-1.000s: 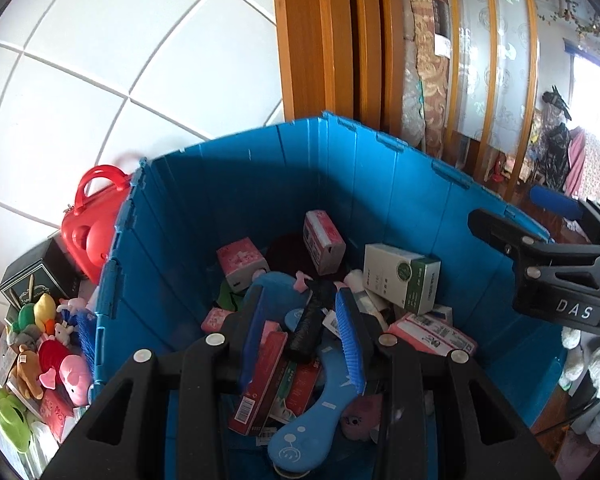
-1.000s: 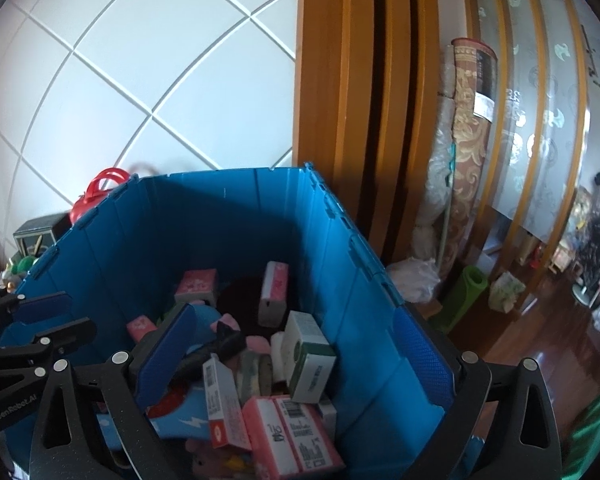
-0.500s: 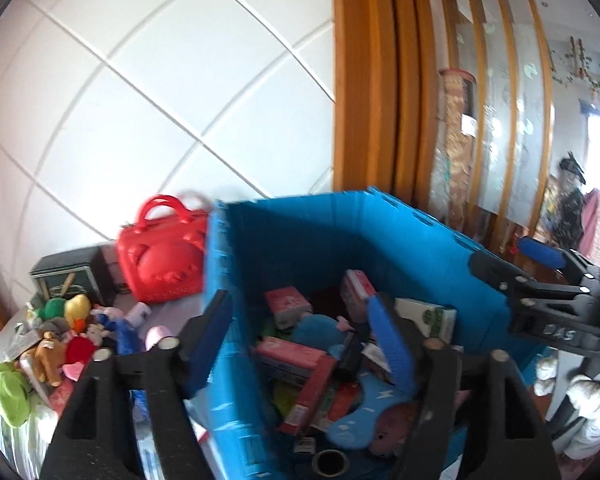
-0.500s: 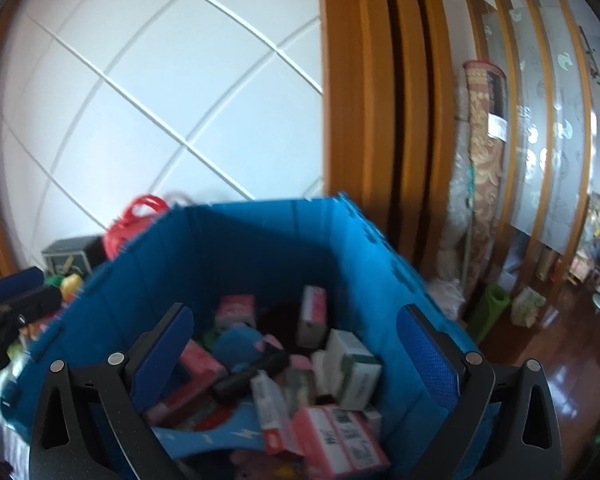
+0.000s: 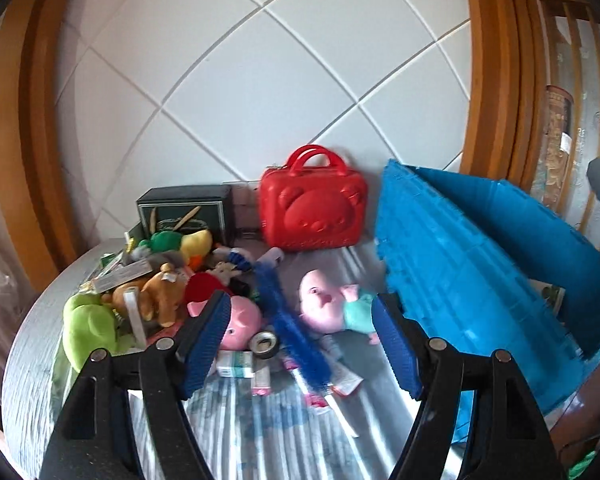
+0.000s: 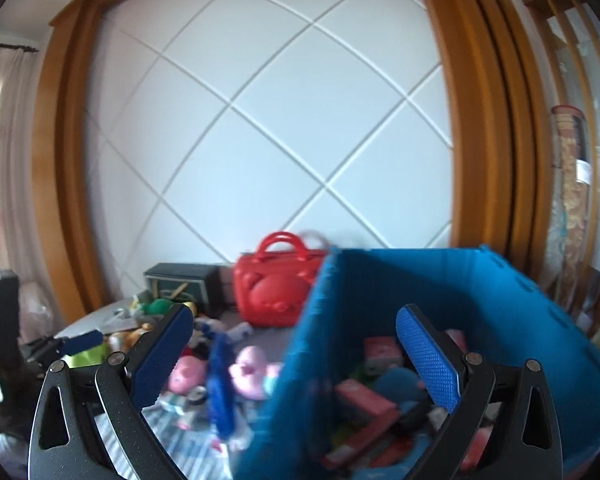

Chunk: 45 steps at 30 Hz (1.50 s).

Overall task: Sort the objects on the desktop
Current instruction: 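Move both grippers back from the bin to the pile, then grasp the clear plastic box with left gripper while right gripper grasps black tape roll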

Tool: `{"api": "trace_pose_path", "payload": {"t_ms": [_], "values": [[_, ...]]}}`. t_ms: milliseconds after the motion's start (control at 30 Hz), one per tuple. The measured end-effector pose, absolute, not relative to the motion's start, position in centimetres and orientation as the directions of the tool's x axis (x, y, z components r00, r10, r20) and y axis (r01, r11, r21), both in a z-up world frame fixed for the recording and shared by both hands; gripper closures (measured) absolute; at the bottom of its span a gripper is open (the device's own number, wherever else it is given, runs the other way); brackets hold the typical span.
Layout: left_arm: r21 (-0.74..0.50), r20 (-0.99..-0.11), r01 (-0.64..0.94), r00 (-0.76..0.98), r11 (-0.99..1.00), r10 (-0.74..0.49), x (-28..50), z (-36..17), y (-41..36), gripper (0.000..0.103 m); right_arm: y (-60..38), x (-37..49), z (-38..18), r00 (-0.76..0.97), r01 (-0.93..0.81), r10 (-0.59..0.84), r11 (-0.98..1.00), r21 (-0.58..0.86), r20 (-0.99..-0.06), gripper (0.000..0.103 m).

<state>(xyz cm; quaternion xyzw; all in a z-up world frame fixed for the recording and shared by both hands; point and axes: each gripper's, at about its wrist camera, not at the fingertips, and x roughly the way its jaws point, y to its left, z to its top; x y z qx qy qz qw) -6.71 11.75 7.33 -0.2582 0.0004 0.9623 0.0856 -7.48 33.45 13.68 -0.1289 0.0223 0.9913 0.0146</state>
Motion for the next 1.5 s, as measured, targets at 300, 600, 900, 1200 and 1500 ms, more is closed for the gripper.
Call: {"api": "trace_pose_path", "payload": {"t_ms": [300, 600, 900, 1200, 1500], "values": [[-0.018, -0.637, -0.024, -0.770, -1.000, 0.030, -9.7, -0.9, -1.6, 0.031, 22.7, -12.6, 10.7, -0.929, 0.093, -0.094, -0.995, 0.020, -0.357, 0.000], [-0.010, -0.764, 0.048, -0.644, -0.999, -0.024, -13.9, -10.1, -9.2, 0.031, 20.6, -20.0, 1.1, -0.809, 0.054, -0.118, -0.990, 0.127, -0.575, 0.000], [0.028, -0.805, 0.033, -0.592, -0.999, -0.042, -19.3, -16.1, -9.6, 0.031, 20.1, -25.6, -9.8, -0.624, -0.020, -0.141, -0.980, 0.196, -0.768, 0.000], [-0.045, -0.856, 0.009, -0.517, -0.999, 0.034, -22.4, -19.8, -10.6, 0.033, 18.7, -30.5, -13.9, -0.532, -0.039, -0.167, -0.974, 0.222, -0.830, 0.000], [-0.094, -0.828, 0.014, -0.556, -0.996, 0.070, -22.1, -17.6, -10.2, 0.040, 17.7, -35.6, -16.8, -0.481, -0.039, -0.168, -0.976, 0.212, -0.861, 0.045]]}}
